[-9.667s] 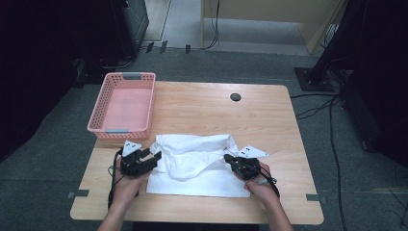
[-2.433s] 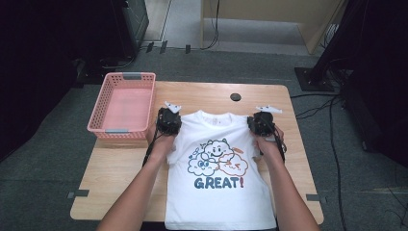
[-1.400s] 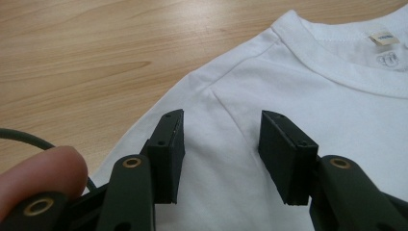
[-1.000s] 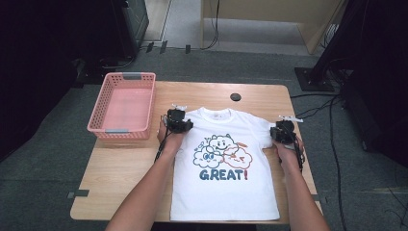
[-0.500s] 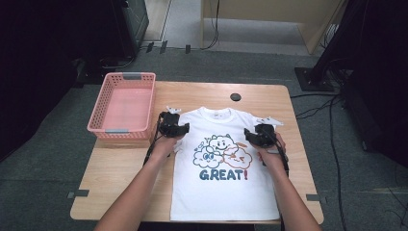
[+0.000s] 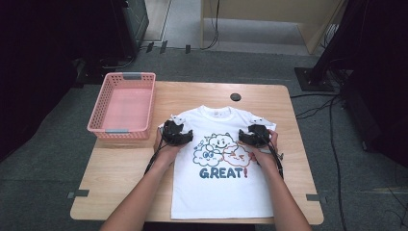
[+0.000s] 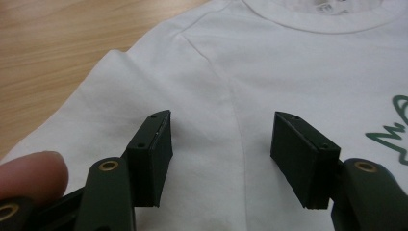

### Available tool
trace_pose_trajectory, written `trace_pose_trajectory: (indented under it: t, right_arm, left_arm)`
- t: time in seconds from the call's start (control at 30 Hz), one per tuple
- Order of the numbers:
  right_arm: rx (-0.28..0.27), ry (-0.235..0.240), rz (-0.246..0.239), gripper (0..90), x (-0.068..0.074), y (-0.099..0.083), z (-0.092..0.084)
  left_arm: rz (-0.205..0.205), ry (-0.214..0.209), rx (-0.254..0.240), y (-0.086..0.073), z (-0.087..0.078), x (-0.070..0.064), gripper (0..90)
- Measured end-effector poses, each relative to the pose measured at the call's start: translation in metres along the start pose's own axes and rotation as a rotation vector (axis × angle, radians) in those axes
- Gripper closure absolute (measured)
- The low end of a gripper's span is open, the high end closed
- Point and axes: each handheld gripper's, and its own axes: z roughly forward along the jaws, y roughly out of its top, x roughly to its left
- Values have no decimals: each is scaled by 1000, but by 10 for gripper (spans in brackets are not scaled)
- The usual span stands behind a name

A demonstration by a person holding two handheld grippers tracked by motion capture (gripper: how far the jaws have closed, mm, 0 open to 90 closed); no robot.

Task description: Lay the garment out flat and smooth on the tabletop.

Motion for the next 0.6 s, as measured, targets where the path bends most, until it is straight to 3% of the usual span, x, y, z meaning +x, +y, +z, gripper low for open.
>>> trace_pose_trajectory:
  t: [0.3, 0.6]
  right_arm:
    - [5, -1, 2, 268, -4, 18, 20]
    - [7, -8, 12, 251, -4, 28, 32]
  left_arm:
    - [-40, 64, -22, 21, 25, 8, 403]
    - [-41, 72, -35, 35, 42, 18, 370]
